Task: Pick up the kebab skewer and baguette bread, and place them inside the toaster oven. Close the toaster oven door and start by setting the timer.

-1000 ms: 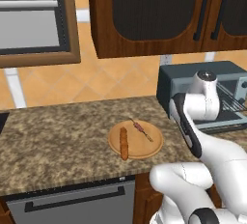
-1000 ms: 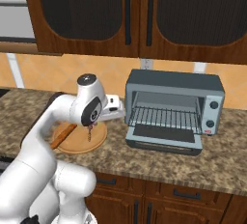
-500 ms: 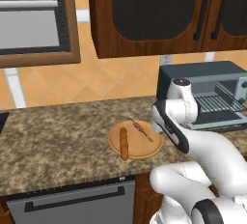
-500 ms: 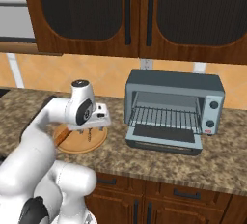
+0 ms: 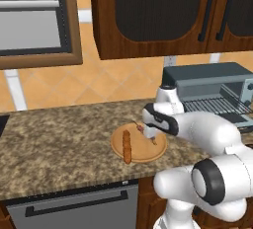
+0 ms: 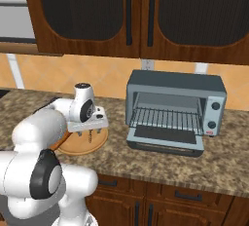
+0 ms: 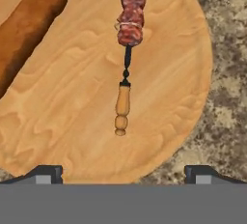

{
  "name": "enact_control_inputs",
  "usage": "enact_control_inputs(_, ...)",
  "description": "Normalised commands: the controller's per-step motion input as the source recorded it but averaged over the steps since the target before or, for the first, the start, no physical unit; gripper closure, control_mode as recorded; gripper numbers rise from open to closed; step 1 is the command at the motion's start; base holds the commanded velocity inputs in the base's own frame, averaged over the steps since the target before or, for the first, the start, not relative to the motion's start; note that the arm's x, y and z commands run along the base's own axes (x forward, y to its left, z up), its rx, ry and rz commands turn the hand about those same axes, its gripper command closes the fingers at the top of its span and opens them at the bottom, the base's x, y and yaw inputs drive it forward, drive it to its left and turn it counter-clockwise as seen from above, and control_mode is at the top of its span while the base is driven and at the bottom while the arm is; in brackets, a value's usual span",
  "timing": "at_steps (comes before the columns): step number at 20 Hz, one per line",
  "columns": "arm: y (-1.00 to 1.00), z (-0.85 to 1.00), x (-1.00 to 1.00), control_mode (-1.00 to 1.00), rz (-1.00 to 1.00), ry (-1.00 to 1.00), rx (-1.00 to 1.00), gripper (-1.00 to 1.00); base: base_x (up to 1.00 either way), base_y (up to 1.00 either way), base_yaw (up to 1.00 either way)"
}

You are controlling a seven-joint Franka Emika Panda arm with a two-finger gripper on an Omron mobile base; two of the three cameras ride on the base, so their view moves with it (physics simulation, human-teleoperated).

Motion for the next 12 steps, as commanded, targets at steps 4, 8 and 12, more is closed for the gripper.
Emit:
enact_control_inputs(4, 0.22, -0.44, 0.54, -1.0, 0.0, 0.15, 0.0, -1.0, 0.0, 0.0, 0.0)
enact_control_inputs(8, 0.05, -0.35, 0.4, -1.0, 0.0, 0.11, 0.0, -1.0, 0.0, 0.0, 0.0)
enact_control_inputs(12, 0.0, -0.36, 0.29, -1.0, 0.0, 0.11, 0.0, -1.0, 0.0, 0.0, 0.0)
